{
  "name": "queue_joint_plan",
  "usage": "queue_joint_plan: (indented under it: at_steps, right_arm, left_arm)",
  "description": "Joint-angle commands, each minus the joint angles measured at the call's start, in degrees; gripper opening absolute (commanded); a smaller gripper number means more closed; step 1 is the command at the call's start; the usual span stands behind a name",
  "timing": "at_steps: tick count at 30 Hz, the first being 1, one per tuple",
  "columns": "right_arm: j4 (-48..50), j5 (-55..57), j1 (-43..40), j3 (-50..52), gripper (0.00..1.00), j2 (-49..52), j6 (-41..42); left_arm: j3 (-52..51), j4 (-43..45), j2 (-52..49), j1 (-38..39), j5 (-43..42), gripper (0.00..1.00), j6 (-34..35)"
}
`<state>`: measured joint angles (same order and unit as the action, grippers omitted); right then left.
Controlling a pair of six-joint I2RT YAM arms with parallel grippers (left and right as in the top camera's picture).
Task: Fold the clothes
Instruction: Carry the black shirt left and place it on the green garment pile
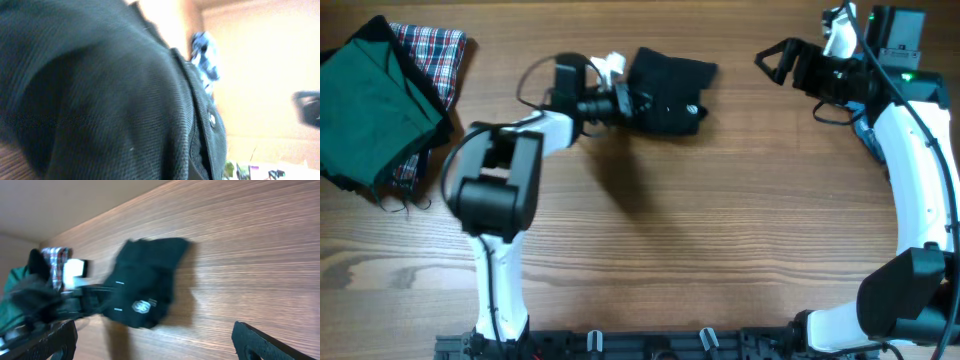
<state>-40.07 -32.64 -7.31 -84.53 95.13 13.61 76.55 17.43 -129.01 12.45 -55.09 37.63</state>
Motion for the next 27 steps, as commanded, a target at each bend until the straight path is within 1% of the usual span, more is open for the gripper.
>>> queue_joint_plan:
  at_steps: [1,6,12,14,17,20,21,24,27]
  right_arm:
    - [0.2,3.7,-0.6,-0.5,1.0,-1.4,0.1]
    - [-0.3,5.7,-0.6,-0.5,1.0,-0.8,0.0]
    - [-1.6,5.9,-0.6,-0.3,1.0,1.1,-0.2]
    - [-2.4,5.9,-0.6,-0.3,1.0,2.5,-0.5]
    - [-2.8,5.9,-0.5,-0.3,1.0,3.7,-1.6]
    - [-2.8,5.7,-0.5,-0.3,1.0,4.2,-1.6]
    - [-2.6,5.7,-0.5,-0.3,1.0,4.2,-1.6]
    - [-2.6,5.6,-0.5,-0.3,1.0,4.2,-1.6]
    - [-2.6,5.7,-0.5,-0.3,1.0,4.2,-1.6]
  left_arm:
    - [0.4,-1.2,10.3,-2.3,-0.8,0.04,0.4]
    - [0.4,-3.6,16.9,-3.6,-0.6,0.04,0.3]
    - [0.4,-6.8,21.7,-6.1,0.9,0.04,-1.2]
    - [0.4,-10.6,24.3,-10.5,0.9,0.04,-1.7]
    - [0.4,-17.3,27.8,-16.5,1.3,0.04,-6.5]
    - [0.4,-24.6,31.6,-22.1,3.8,0.04,-10.8]
    - [0.4,-28.1,33.8,-24.9,5.4,0.04,-13.3]
    - [0.4,-34.1,38.6,-30.6,9.2,0.04,-17.7]
    - [0.4,-38.3,42.8,-37.0,11.1,0.04,-19.7]
